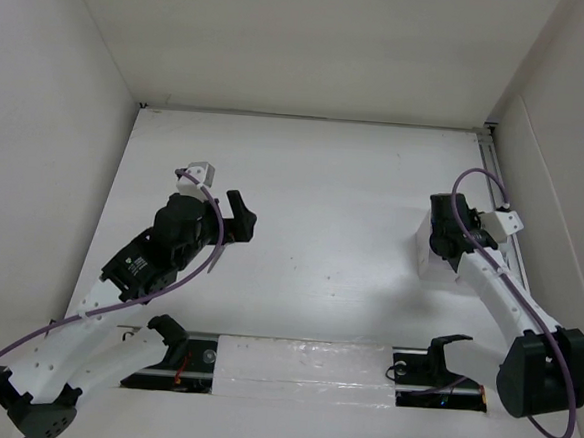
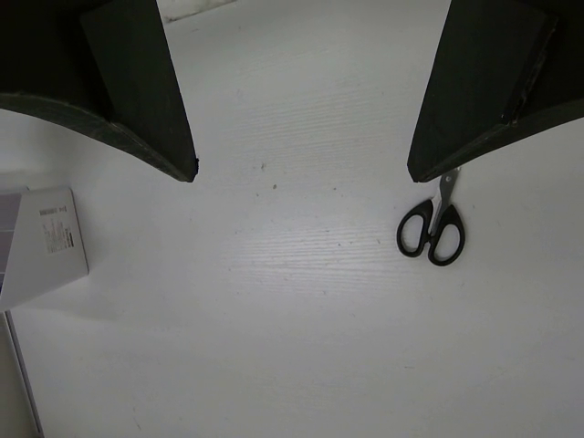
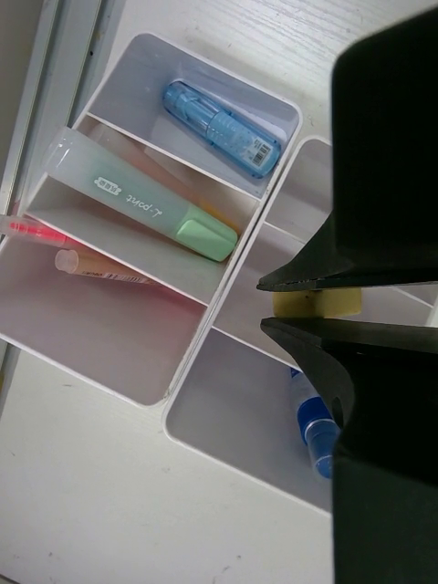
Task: Sort the stationery into containers
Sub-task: Place the stationery into the container
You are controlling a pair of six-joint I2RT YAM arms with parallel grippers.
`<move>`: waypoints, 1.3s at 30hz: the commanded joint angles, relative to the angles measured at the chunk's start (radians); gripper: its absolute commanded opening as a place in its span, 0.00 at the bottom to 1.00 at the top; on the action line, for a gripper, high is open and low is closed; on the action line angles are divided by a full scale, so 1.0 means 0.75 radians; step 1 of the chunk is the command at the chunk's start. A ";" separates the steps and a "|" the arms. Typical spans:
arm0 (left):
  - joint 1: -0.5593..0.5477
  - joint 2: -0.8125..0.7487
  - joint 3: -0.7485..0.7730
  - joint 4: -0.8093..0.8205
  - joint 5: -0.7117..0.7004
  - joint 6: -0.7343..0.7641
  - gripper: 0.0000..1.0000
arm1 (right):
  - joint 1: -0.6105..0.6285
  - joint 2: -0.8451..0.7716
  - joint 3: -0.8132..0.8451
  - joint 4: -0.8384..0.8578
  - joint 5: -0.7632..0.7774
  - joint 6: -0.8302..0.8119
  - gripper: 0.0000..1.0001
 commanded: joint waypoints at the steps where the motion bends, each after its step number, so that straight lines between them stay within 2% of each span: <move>1: 0.006 -0.017 -0.010 0.046 0.028 0.026 1.00 | 0.017 0.005 0.054 0.039 0.040 0.019 0.12; 6: 0.006 -0.029 -0.010 0.046 0.028 0.026 1.00 | 0.030 0.034 0.054 0.039 0.028 0.007 0.14; 9: 0.006 -0.029 -0.010 0.058 0.056 0.038 1.00 | 0.030 0.050 0.066 0.039 0.028 0.007 0.20; 13: 0.006 -0.041 -0.010 0.071 0.071 0.038 1.00 | 0.042 0.050 0.078 0.039 0.028 0.007 0.21; 20: 0.006 -0.041 -0.010 0.071 0.083 0.051 1.00 | 0.054 0.034 0.078 0.027 0.028 0.007 0.43; 26: 0.006 -0.041 -0.010 0.071 0.083 0.051 1.00 | 0.054 0.007 0.091 0.027 0.016 -0.005 0.47; 30: 0.006 -0.041 -0.010 0.071 0.050 0.051 1.00 | 0.122 -0.084 0.123 -0.022 0.016 0.007 0.54; 34: 0.006 0.036 -0.010 0.042 -0.015 0.022 1.00 | 0.218 -0.201 0.176 -0.075 0.016 -0.021 0.64; 39: 0.006 0.120 0.014 0.009 -0.042 -0.005 1.00 | 0.336 -0.301 0.299 -0.153 0.042 -0.021 0.71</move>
